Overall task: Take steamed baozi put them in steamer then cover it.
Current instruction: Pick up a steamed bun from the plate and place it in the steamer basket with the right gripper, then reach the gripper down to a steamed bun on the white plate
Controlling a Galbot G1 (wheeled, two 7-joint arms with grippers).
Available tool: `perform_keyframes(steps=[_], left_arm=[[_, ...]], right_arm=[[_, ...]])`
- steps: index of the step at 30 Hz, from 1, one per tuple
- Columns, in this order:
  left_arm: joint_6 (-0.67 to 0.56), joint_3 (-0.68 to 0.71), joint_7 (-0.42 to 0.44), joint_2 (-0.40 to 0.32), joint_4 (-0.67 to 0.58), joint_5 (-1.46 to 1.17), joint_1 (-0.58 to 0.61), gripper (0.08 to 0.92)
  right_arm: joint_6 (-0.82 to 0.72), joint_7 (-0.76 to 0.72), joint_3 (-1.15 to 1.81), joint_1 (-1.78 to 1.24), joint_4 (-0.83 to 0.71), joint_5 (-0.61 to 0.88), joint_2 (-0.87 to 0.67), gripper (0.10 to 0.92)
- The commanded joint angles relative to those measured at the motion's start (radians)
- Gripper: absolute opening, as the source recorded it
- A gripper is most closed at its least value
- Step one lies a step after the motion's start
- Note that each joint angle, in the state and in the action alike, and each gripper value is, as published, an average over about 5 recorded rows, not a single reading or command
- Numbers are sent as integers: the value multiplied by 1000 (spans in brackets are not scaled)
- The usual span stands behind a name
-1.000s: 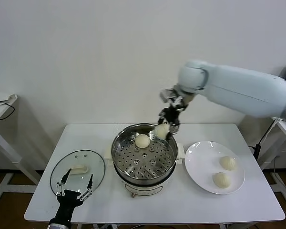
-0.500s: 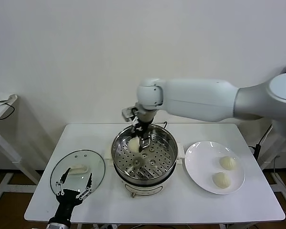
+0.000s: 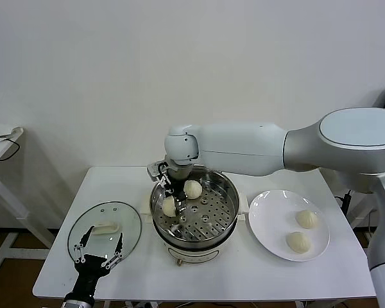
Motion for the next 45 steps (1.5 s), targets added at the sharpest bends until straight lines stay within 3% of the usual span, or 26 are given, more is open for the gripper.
perform_keyframes(steps=[1, 8, 12, 21, 26, 33, 45], left_arm=[[-1, -3, -1, 0, 2, -1, -1, 823], [0, -5, -1, -1, 3, -3, -3, 823], [0, -7, -1, -2, 3, -3, -3, 823], [1, -2, -1, -4, -2, -2, -5, 823], [1, 7, -2, -3, -5, 1, -3, 823], [-1, 11, -2, -2, -10, 3, 6, 823], [3, 7, -5, -4, -12, 4, 17, 823]], right_arm=[[-8, 24, -4, -19, -8, -2, 22, 674], [-3, 27, 5, 2, 27, -6, -14, 795], [2, 14, 25, 48, 122, -22, -105, 821], [123, -93, 172, 110, 290, -115, -556, 823], [257, -209, 200, 112, 240, -160, -779, 823], [425, -387, 270, -32, 77, -319, -910, 823], [502, -329, 475, -464, 3, -582, -948, 823]])
